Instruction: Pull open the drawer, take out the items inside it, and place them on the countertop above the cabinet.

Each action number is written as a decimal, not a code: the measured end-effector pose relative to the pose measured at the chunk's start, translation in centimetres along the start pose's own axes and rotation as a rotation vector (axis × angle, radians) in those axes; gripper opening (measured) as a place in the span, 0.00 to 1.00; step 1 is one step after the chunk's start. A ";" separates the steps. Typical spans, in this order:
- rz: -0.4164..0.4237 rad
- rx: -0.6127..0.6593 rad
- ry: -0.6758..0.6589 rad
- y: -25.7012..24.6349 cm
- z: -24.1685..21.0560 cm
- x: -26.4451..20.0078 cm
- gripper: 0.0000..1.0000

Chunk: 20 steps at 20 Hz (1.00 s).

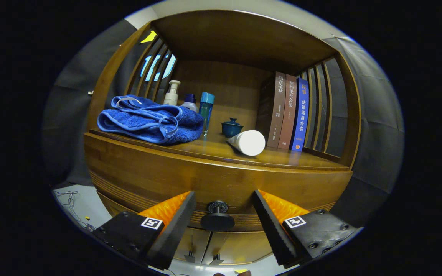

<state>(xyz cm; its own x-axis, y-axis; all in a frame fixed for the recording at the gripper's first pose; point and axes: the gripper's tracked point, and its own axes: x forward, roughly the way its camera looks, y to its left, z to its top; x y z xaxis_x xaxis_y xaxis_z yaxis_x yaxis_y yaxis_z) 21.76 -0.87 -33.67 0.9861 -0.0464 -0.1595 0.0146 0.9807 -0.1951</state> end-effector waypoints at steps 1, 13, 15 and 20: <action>0.005 0.003 0.006 0.0 0.0 -0.1 0.99; 0.057 0.067 -0.064 -1.0 9.7 -7.4 0.99; 0.069 0.068 -0.065 -1.3 11.7 -8.8 0.99; 0.079 0.079 -0.073 -1.8 16.6 -13.0 0.99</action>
<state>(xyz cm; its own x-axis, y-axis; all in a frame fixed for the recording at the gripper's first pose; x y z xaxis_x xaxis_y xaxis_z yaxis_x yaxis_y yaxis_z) 11.70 1.14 -15.15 0.9941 0.0429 -0.0999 -0.0536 0.9928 -0.1071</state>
